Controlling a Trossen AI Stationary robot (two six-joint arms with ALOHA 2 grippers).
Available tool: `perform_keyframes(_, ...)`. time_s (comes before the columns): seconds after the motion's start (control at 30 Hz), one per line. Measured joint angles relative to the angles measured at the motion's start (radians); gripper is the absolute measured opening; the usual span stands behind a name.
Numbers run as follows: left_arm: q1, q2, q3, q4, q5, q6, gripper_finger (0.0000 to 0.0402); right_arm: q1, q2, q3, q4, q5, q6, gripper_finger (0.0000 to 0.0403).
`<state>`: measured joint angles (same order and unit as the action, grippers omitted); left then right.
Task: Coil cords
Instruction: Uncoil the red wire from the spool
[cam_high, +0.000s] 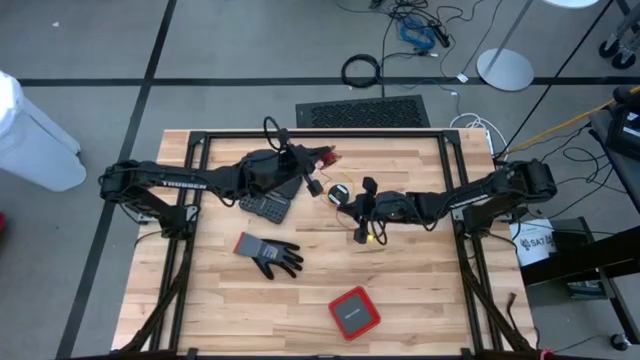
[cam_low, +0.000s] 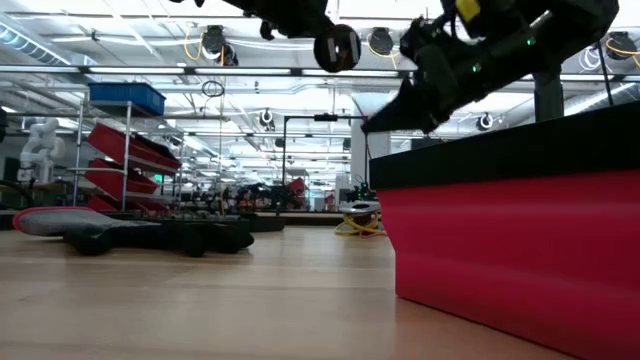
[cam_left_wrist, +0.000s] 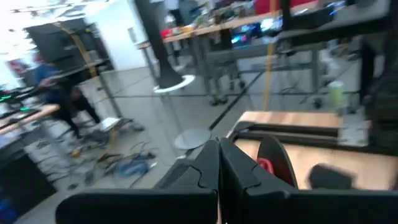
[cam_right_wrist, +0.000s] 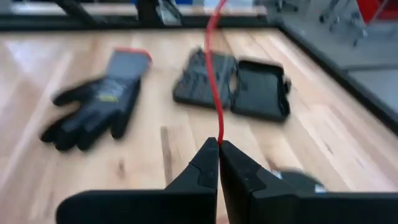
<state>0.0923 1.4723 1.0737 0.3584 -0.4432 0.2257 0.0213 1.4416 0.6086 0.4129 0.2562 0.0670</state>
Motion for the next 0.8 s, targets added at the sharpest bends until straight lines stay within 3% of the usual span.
perform_keyframes(0.2, -0.023, 0.000, 0.000, 0.002, 0.087, -0.010, 0.0000, -0.080, -0.004, 0.000, -0.113, 0.052, 0.030, 0.0000)
perform_keyframes(0.33, -0.032, -0.010, 0.000, -0.132, 0.141, -0.007, 0.0000, -0.115, -0.050, -0.001, -0.163, 0.110, 0.030, 0.0000)
perform_keyframes(0.53, -0.035, -0.022, 0.000, -0.410, 0.090, 0.002, 0.0000, -0.126, -0.156, 0.000, -0.210, 0.140, 0.025, 0.0000)
perform_keyframes(0.7, -0.038, -0.023, 0.000, -0.543, -0.057, 0.058, 0.0000, -0.092, -0.223, 0.000, -0.210, 0.138, 0.014, 0.0000)
perform_keyframes(0.8, -0.033, -0.023, 0.000, -0.575, -0.087, 0.077, 0.0000, -0.060, -0.255, 0.000, -0.207, 0.138, 0.000, 0.0000)
